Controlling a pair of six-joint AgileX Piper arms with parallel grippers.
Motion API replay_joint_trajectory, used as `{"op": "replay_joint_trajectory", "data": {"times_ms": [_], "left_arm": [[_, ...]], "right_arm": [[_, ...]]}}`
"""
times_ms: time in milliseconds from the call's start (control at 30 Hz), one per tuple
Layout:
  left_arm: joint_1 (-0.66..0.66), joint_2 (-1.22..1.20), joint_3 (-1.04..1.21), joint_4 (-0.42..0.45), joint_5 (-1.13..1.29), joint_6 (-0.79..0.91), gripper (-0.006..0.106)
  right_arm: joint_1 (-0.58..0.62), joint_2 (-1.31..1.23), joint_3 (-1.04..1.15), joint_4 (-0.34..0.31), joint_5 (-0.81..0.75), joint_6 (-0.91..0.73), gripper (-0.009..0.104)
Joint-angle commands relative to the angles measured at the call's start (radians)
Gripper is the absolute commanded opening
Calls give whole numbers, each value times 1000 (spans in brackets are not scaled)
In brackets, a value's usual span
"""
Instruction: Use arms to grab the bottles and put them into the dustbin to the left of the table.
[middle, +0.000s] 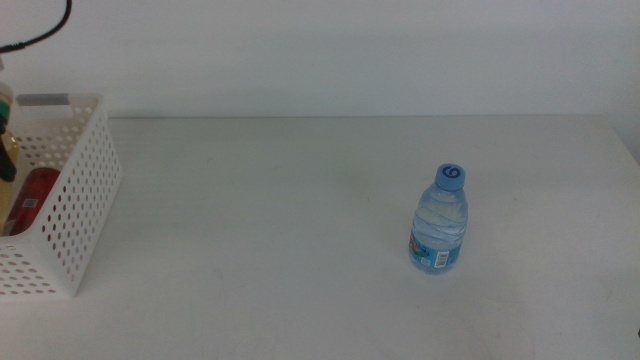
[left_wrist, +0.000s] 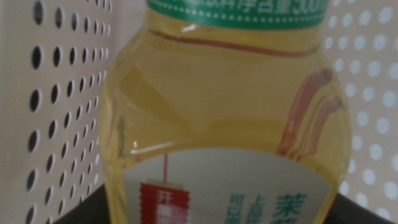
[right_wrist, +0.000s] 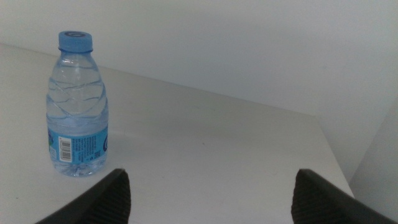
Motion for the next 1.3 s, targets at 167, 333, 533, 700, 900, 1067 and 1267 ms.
{"op": "replay_joint_trajectory", "data": {"times_ms": [167,333,533,700,900,1067,1267], "left_arm": [[-2,-20,-33,-10,-2,2,7],[-2,15,-33,-17,-8,16,16],[-2,25,-35,-42,-32,23,58],[-2,10,-35,-84,-15,13,91],[-33,-64,-35,-68,-4,-43,90],[-105,-161,-35,-50,-24,-78,90],[-255,-284,-35,-50,-74,-84,90]], "right_arm": [[-5,-29,-7,-10,-76,-5,68],[-5,-29,-7,-10,-76,-5,68],[-5,-29,-7,-10,-76,-5,68],[-5,-29,-7,-10,-76,-5,68],[-5,-29,-7,-10,-76,-5,68],[-5,-29,-7,-10,-76,-5,68],[-5,-29,-7,-10,-76,-5,68]]}}
